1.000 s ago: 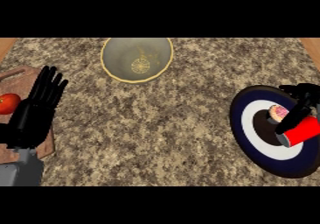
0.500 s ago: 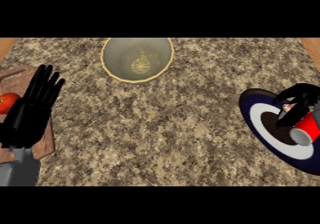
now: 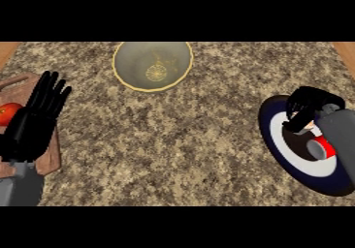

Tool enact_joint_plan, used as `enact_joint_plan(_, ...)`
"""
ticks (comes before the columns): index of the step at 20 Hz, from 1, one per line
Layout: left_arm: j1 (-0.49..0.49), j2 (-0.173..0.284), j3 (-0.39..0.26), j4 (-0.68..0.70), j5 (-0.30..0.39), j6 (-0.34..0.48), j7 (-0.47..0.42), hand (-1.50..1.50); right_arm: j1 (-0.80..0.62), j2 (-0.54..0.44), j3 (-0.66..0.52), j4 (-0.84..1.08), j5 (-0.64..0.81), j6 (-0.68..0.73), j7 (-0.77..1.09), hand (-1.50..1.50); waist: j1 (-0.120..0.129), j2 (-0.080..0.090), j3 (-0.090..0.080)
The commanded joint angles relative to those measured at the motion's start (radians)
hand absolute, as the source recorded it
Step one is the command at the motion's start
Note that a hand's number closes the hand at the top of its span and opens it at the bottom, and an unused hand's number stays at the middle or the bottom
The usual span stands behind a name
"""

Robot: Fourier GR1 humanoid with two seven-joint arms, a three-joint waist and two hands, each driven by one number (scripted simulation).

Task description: Pick the cupcake from the plate and place it in the bowl

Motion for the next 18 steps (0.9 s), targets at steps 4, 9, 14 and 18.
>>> enact_joint_plan(4,-0.041,-0.026,-0.064,0.001,0.001,-0.031,0.020,0.00,-0.195,0.419,0.287,-0.224,0.110,-0.063,-0.021,1.50,0.124,-0.002,-0.001)
enact_joint_plan(9,-0.051,-0.034,-0.074,0.002,-0.016,-0.015,0.024,0.00,-0.249,0.510,0.513,-0.231,0.116,-0.232,0.097,1.50,0.110,0.010,0.001)
enact_joint_plan(14,-0.048,-0.007,-0.033,0.008,-0.007,-0.012,0.026,0.00,-0.384,0.514,0.611,-0.348,0.019,-0.378,0.342,1.50,0.071,0.000,0.000)
enact_joint_plan(18,-0.035,-0.027,-0.030,0.024,-0.025,0.009,-0.004,0.00,-0.506,0.515,0.625,-0.415,0.051,-0.462,0.529,1.50,0.040,-0.005,0.000)
